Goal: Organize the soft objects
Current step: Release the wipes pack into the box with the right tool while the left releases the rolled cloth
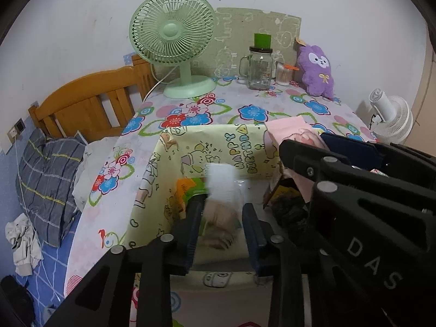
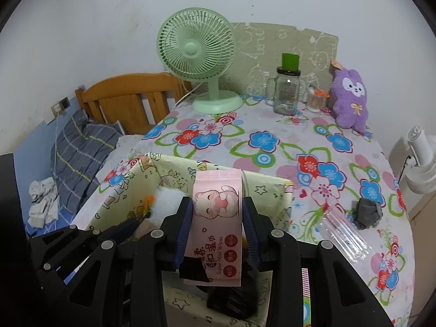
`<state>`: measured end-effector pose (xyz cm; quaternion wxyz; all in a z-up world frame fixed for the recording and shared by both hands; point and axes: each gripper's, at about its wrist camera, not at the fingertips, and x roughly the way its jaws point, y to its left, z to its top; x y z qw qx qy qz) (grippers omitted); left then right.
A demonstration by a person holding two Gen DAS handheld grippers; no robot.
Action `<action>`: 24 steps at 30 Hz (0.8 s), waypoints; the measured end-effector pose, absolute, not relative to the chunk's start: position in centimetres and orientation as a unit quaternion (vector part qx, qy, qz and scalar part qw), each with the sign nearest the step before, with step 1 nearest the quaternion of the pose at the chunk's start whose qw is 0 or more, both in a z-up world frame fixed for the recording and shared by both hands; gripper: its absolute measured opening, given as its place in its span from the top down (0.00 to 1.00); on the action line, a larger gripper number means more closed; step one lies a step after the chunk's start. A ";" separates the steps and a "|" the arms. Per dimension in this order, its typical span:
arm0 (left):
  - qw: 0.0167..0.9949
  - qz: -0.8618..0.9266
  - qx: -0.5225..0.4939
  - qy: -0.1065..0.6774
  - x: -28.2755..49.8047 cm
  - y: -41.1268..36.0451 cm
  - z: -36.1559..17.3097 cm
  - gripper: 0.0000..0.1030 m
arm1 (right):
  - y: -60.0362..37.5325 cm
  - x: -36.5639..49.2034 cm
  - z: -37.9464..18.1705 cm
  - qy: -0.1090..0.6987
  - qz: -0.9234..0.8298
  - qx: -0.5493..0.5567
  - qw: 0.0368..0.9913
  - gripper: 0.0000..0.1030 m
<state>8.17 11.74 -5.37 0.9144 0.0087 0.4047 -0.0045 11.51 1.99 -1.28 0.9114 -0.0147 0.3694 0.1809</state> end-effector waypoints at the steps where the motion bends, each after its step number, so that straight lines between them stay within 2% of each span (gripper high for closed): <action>1: 0.914 -0.005 0.008 0.405 8.3 11.9 -5.4 0.66 | 2.2 11.6 -1.3 0.371 0.183 -0.015 0.910 0.62; 4: 0.912 -0.006 0.003 0.409 8.6 12.3 -5.4 0.56 | 2.6 11.9 -1.4 0.372 0.189 -0.015 0.909 0.62; 6: 0.911 -0.006 0.000 0.412 8.8 12.5 -5.5 0.45 | 2.8 12.1 -1.5 0.374 0.193 -0.013 0.907 0.62; 15: 0.910 0.002 -0.009 0.414 9.3 13.3 -5.7 0.32 | 3.9 13.2 -2.5 0.390 0.213 0.001 0.896 0.59; 18: 0.910 -0.002 -0.012 0.414 9.4 13.3 -5.7 0.27 | 4.2 13.4 -2.8 0.393 0.215 -0.007 0.894 0.51; 20: 0.912 -0.003 -0.011 0.411 9.4 13.1 -5.6 0.21 | 4.1 13.4 -2.8 0.390 0.213 -0.009 0.896 0.37; 24: 0.914 -0.002 -0.013 0.406 9.4 12.9 -5.4 0.16 | 3.8 13.0 -2.7 0.381 0.210 -0.018 0.900 0.27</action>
